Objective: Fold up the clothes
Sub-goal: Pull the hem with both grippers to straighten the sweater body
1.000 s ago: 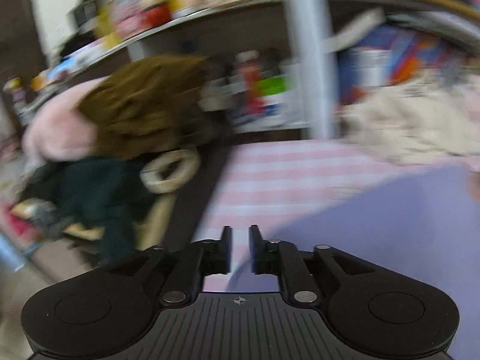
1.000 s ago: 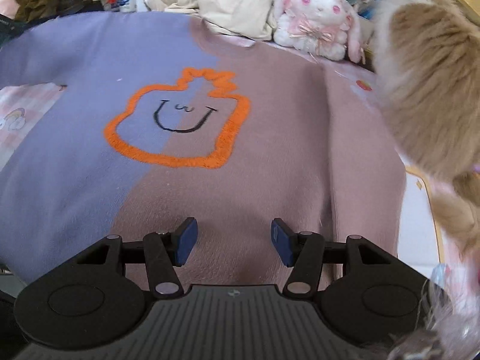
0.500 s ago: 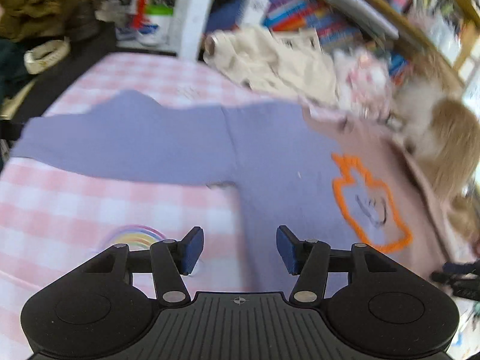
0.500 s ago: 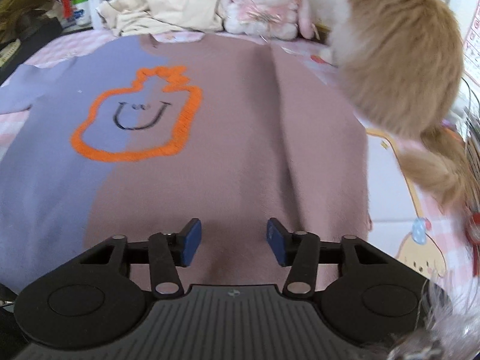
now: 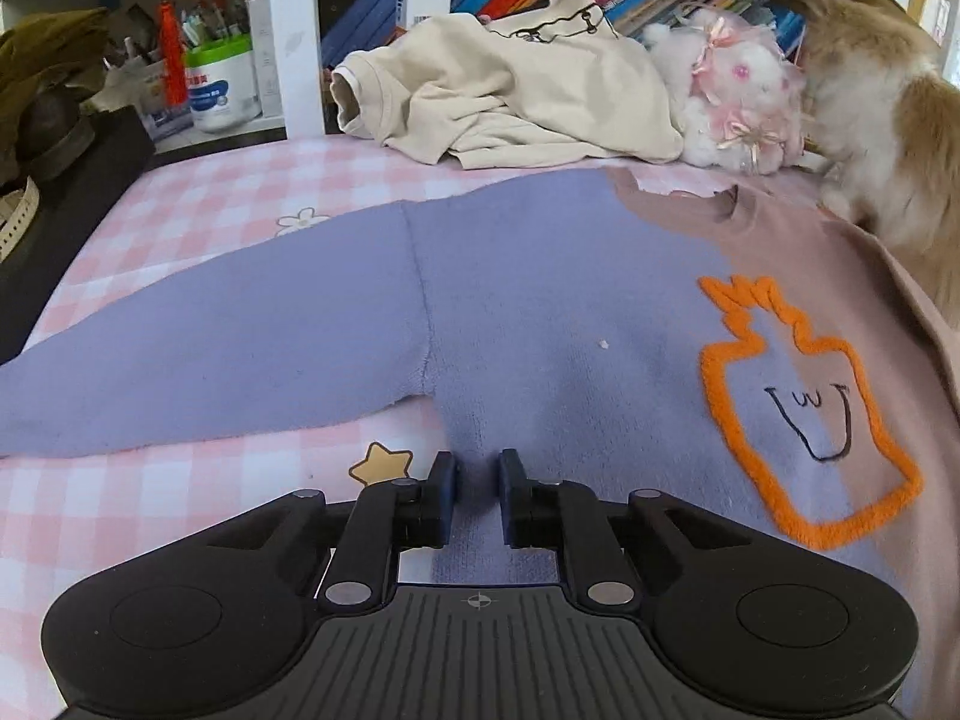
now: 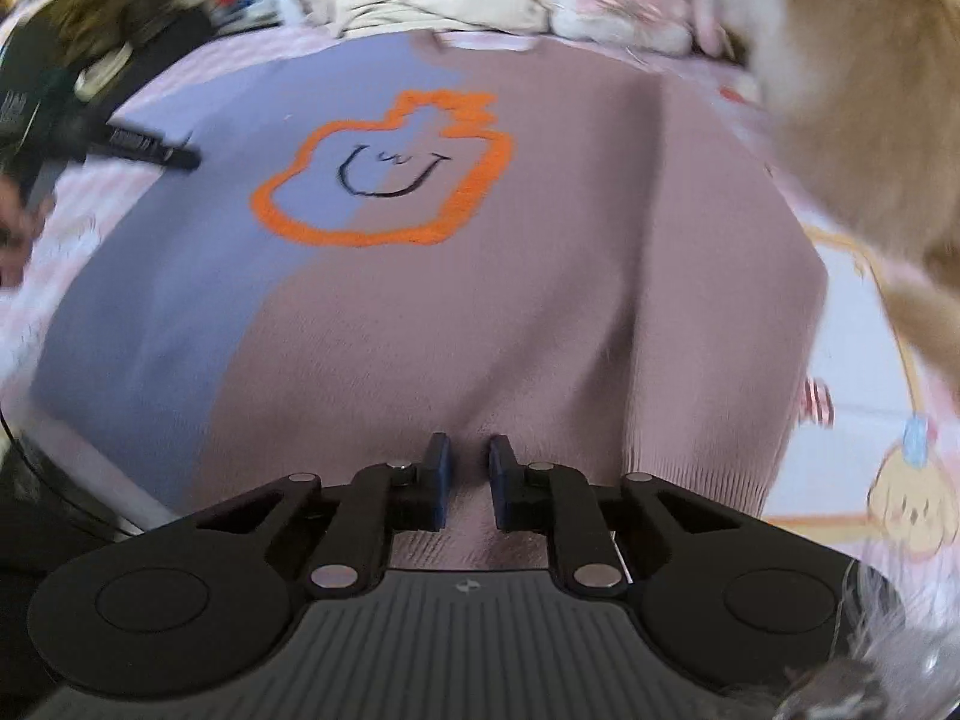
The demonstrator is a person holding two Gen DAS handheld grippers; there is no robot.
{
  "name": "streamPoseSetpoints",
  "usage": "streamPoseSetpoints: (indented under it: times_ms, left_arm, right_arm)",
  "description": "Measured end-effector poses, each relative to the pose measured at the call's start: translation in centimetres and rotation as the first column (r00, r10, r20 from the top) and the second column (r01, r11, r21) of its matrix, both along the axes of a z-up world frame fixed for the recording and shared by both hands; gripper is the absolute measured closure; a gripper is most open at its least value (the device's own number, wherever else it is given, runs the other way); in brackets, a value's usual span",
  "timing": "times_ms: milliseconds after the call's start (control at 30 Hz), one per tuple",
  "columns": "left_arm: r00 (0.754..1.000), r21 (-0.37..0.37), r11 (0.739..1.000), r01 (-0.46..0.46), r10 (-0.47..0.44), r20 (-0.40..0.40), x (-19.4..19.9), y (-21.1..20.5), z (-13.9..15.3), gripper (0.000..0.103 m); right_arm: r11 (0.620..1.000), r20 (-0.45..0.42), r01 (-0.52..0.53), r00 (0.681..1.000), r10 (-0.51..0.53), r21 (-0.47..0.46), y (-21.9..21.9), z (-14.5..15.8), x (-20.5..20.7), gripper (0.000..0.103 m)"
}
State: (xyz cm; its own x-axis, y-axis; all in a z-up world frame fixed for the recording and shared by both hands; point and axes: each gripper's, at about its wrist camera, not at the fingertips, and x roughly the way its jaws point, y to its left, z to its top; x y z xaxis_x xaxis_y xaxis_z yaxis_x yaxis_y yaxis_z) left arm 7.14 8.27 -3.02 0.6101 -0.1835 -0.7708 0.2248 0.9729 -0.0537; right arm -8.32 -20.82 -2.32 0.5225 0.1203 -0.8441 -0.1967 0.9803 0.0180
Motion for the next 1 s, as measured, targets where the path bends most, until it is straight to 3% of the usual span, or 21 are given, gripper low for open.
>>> streamPoseSetpoints:
  times_ms: [267, 333, 367, 400, 633, 733, 833, 933, 1000]
  left_arm:
    - [1.000, 0.021, 1.000, -0.021, 0.020, 0.012, -5.1, 0.5, 0.3, 0.091]
    - [1.000, 0.043, 0.999, -0.007, 0.007, 0.006, -5.6, 0.1, 0.5, 0.091]
    - [1.000, 0.052, 0.999, 0.000, 0.000, 0.003, -5.9, -0.1, 0.6, 0.091]
    - [1.000, 0.058, 0.998, 0.005, -0.005, -0.001, -6.3, -0.2, 0.7, 0.091]
    - [1.000, 0.045, 0.999, -0.002, 0.002, 0.001, -7.7, -0.3, 0.7, 0.088]
    - [1.000, 0.034, 0.999, -0.019, 0.019, 0.002, -7.6, -0.1, 0.7, 0.087]
    - [0.999, 0.030, 0.999, -0.032, 0.032, 0.000, -7.5, -0.1, 0.7, 0.086]
    - [0.998, 0.021, 0.998, -0.056, 0.056, -0.001, -7.6, -0.1, 0.6, 0.086]
    - [0.998, 0.024, 0.997, -0.069, 0.069, 0.002, -7.7, -0.2, 0.6, 0.086]
  right_arm:
    - [1.000, -0.016, 0.010, 1.000, -0.011, -0.019, -0.9, 0.5, 0.4, 0.089]
    - [0.999, -0.013, 0.023, 1.000, -0.023, -0.026, -1.4, 0.8, 0.2, 0.083]
    - [0.998, 0.005, 0.043, 0.999, -0.043, -0.039, -2.1, 1.3, -0.1, 0.071]
    - [0.995, 0.031, 0.063, 0.998, -0.060, -0.073, -2.7, 1.7, -0.5, 0.062]
    - [0.953, 0.074, 0.014, 0.997, 0.009, -0.304, -3.6, 0.9, -0.8, 0.061]
    - [0.953, 0.050, 0.017, 0.999, -0.002, -0.303, -4.4, 0.5, 0.0, 0.069]
    - [0.960, 0.017, 0.004, 1.000, 0.001, -0.279, -5.6, 0.5, 0.8, 0.098]
    - [0.940, 0.048, 0.041, 0.999, -0.026, -0.338, -8.5, 1.8, 2.0, 0.098]
    - [0.886, 0.143, 0.190, 0.979, -0.142, -0.423, -12.3, 3.5, 3.3, 0.098]
